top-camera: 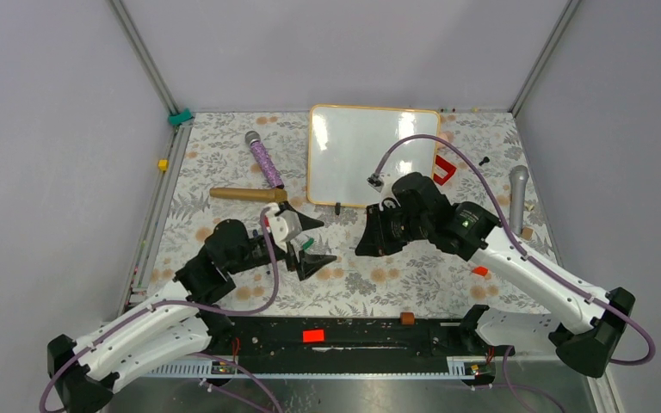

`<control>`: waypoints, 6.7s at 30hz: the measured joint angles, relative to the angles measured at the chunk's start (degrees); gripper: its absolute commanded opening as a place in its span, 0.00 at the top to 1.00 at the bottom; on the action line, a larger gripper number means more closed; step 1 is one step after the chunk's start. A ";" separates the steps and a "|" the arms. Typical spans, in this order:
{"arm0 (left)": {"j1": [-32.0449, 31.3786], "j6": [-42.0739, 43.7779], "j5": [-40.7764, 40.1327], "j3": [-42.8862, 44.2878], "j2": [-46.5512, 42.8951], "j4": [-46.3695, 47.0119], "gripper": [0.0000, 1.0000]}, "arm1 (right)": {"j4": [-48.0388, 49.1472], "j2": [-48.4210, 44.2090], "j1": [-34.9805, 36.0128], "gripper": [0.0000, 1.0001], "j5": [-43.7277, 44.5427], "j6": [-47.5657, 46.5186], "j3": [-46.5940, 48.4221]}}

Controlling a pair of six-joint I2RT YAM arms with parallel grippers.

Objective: Write a sentence on the whiteboard
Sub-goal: Adjust the whiteboard marker, then move the whiteboard to the center of the board.

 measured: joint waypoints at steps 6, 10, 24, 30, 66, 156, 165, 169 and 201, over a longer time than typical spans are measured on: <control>-4.26 10.86 4.50 0.17 1.42 -1.73 0.32 | -0.72 1.14 -0.02 1.00 -3.41 0.13 0.83; -5.38 14.58 5.88 1.11 4.87 -3.63 0.42 | -0.72 2.14 -0.02 1.00 -4.98 0.17 0.83; -8.68 17.79 6.03 4.76 10.47 -5.55 0.77 | 2.54 3.17 -0.02 1.00 -9.16 1.46 0.83; -9.38 20.33 5.31 6.49 12.48 -7.26 1.00 | 2.64 3.19 -0.11 0.83 -10.23 2.12 0.37; -9.97 20.46 0.72 6.36 8.98 -9.35 0.66 | 3.34 2.93 -0.15 1.00 -9.14 5.29 -0.37; -9.81 -25.05 -29.40 2.91 -1.86 -19.21 0.01 | 1.33 -35.71 -6.51 1.00 16.00 17.42 -29.57; -4.13 -31.56 -29.73 5.49 -1.66 -28.24 0.01 | -4.98 -37.68 -6.62 1.00 25.90 18.38 -26.29; 0.72 -30.32 -27.21 7.21 -1.25 -31.19 0.01 | -7.50 -37.44 -6.62 1.00 33.11 17.66 -22.80; 16.96 -35.80 -18.69 6.12 8.09 -25.33 0.01 | -13.18 -21.31 -11.56 1.00 40.46 -2.40 -9.35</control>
